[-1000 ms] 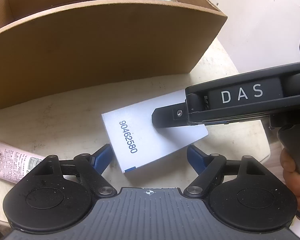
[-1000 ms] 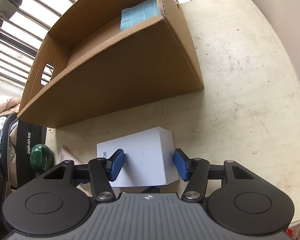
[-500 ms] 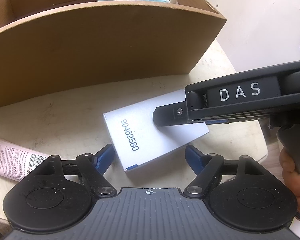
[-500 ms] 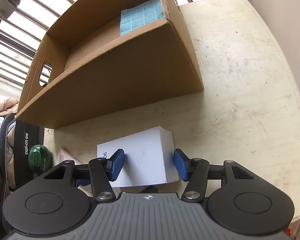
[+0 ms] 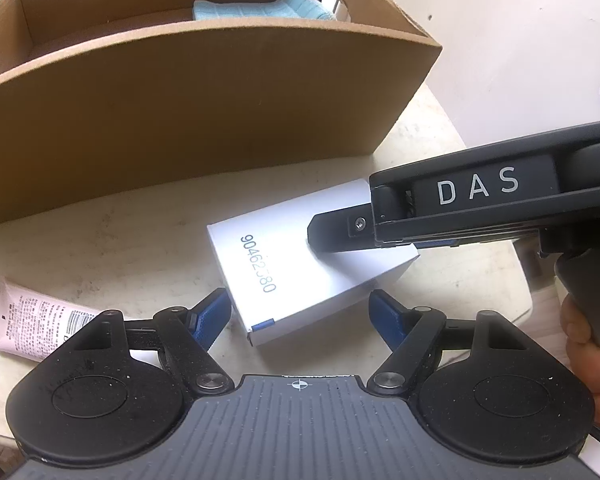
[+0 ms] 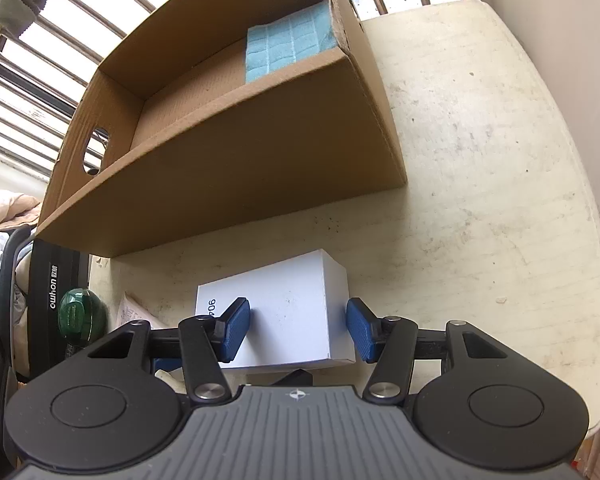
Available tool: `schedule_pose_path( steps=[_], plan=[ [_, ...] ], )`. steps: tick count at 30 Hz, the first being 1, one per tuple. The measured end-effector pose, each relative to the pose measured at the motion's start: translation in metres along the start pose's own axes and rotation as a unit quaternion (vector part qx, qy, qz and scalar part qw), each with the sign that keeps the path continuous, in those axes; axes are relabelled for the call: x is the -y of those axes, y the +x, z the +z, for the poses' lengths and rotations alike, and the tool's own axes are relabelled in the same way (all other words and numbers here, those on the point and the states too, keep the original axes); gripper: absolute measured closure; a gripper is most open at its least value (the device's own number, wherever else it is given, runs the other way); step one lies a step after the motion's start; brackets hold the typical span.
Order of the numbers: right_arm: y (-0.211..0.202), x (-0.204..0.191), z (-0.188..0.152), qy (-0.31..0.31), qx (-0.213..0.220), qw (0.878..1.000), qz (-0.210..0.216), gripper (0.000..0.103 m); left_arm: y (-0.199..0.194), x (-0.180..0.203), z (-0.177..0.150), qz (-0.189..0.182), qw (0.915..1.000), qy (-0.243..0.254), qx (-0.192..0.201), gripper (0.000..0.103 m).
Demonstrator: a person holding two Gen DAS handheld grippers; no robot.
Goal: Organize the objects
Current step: 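Close the right gripper on the small white box with blue print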
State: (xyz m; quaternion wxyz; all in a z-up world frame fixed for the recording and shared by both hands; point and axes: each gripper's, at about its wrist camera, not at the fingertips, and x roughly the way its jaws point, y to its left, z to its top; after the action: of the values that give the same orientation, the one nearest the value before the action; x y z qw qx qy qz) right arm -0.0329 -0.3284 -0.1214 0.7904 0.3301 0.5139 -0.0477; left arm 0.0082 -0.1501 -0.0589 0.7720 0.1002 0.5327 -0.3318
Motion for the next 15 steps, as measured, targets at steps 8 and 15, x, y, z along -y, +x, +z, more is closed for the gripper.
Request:
schedule_pose_path(
  steps=[8,15],
  plan=[
    [-0.008,-0.006,-0.002,-0.026,0.016,0.999,-0.013,0.046,-0.001,0.005,0.001,-0.016,0.9999,0.005,0.001,0.03],
    [-0.011,0.01,-0.003,-0.004,0.008,1.0,-0.008,0.048,0.002,-0.001,0.004,-0.052,0.9984,-0.019,-0.009,0.028]
  ],
)
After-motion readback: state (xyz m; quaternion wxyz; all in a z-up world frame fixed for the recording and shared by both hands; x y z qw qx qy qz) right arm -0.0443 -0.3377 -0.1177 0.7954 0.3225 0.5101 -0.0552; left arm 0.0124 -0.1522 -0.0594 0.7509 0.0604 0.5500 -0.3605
